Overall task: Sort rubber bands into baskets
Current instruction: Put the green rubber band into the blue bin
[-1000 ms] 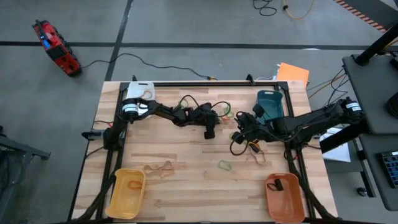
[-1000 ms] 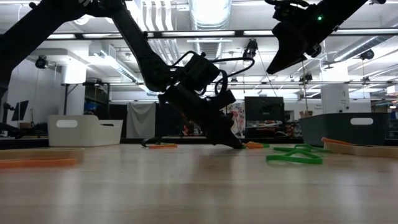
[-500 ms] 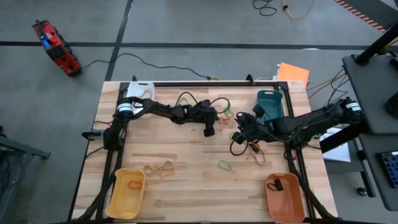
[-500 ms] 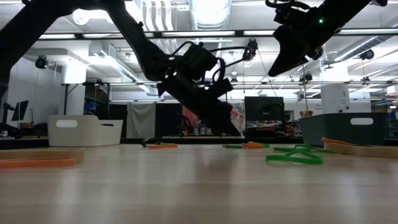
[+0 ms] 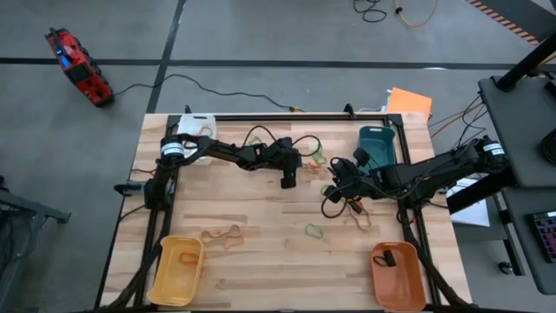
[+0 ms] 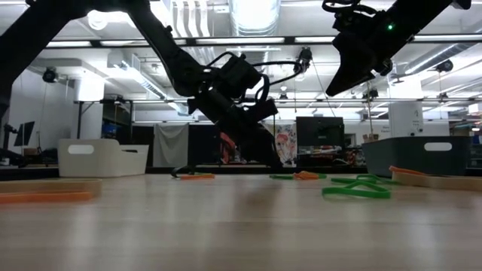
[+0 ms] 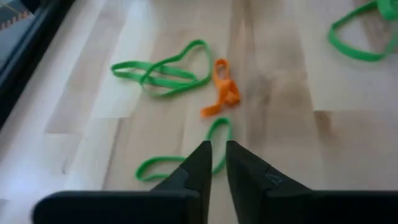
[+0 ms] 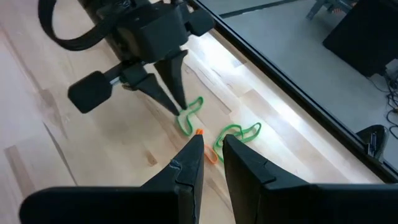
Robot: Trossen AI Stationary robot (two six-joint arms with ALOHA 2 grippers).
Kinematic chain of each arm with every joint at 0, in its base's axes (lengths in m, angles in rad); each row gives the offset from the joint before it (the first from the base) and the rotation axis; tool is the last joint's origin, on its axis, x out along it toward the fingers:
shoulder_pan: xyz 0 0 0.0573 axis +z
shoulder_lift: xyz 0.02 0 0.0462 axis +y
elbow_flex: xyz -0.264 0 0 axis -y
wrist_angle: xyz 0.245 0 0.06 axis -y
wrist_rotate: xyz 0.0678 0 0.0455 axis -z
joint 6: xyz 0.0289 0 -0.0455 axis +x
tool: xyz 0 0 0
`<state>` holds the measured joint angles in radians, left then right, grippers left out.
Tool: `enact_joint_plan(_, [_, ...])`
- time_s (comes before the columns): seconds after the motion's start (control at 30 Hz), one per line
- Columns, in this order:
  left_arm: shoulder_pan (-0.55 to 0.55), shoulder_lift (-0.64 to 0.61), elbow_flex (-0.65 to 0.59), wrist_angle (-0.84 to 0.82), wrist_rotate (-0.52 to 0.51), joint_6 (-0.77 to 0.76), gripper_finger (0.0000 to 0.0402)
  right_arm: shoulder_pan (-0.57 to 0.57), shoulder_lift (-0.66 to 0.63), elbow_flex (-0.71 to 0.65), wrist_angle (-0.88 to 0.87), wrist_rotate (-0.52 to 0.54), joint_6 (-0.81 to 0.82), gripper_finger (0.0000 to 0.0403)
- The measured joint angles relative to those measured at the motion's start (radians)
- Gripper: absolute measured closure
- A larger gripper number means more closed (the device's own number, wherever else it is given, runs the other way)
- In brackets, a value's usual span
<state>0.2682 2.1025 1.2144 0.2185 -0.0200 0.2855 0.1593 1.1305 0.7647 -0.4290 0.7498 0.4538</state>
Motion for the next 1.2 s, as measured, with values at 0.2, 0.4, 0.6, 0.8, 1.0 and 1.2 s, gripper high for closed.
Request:
enact_joint_plan(0.2, [0.001, 0.005, 0.000, 0.010, -0.008, 0.001, 0.0312, 0.000, 0.000, 0.000, 0.000, 0.000, 0.000, 0.0351])
enact_joint_plan(0.4, [0.002, 0.005, 0.000, 0.004, -0.007, -0.078, 0.0289, 0.002, 0.000, 0.000, 0.000, -0.002, 0.004, 0.0351])
enact_joint_plan(0.6, [0.001, 0.005, 0.000, 0.000, -0.005, -0.203, 0.0287, 0.002, 0.000, 0.000, 0.000, -0.002, 0.006, 0.0351])
enact_joint_plan(0.8, [0.000, 0.005, 0.001, 0.003, -0.003, -0.272, 0.0287, 0.002, 0.000, 0.000, 0.000, -0.002, 0.007, 0.0351])
enact_joint_plan(1.0, [0.001, 0.005, 0.001, 0.017, -0.005, -0.327, 0.0287, 0.002, 0.000, 0.000, 0.000, -0.002, 0.007, 0.0351])
enact_joint_plan(1.2, [-0.001, 0.027, 0.004, 0.029, -0.005, -0.424, 0.0287, 0.002, 0.000, 0.000, -0.001, -0.012, 0.011, 0.0351])
